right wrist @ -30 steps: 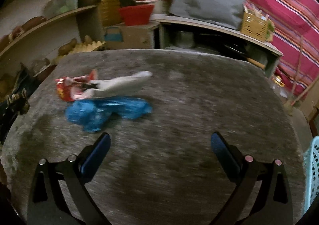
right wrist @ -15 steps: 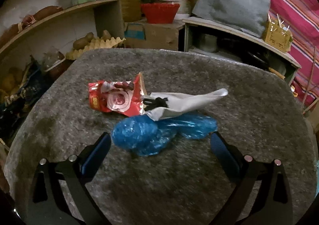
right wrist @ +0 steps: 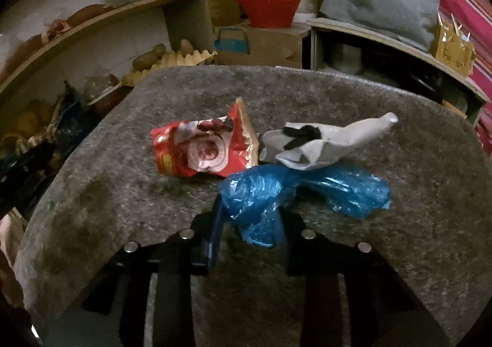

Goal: Collect trash
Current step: 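Grasp the blue plastic bag with the right tool, then carry the brown paper and blue bag over the light-blue basket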

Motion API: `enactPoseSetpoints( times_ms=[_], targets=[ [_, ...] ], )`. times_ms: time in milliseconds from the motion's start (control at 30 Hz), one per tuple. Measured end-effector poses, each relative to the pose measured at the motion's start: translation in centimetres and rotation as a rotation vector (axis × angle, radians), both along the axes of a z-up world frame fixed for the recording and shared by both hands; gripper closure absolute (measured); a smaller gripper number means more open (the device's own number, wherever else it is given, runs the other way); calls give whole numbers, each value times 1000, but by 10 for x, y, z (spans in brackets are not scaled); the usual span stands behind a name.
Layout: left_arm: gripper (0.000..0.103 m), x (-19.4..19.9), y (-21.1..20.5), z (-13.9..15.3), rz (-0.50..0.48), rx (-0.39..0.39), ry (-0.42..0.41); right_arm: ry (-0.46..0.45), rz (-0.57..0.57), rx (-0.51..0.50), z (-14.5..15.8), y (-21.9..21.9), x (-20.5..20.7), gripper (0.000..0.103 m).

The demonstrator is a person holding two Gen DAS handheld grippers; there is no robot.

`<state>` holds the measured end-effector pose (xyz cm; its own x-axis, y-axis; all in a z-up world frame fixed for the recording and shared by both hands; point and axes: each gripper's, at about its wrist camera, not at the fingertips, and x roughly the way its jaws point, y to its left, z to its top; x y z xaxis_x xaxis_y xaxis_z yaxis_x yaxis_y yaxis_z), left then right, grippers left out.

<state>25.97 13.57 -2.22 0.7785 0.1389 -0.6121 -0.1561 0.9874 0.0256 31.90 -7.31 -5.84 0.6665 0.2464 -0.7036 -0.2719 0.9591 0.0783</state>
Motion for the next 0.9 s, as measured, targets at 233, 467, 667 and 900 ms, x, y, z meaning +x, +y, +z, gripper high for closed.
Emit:
enactPoseSetpoints(
  times_ms=[233,467,667,900],
  targets=[
    [56,-5,-19,11,-22,-3,-27,-13,1,-20,12,-38,-23,74],
    [56,-7,-50,18,-61,-6,-42,-18,-30,-8,24,-91,-44,74],
    [56,-11,-84,27,-113,1,-66,-50,-68,-16,37,-135,-67,74],
    [56,-12,-139,26,-200,7,-62,-92,-143,9,53,-198,-86,74]
  ],
)
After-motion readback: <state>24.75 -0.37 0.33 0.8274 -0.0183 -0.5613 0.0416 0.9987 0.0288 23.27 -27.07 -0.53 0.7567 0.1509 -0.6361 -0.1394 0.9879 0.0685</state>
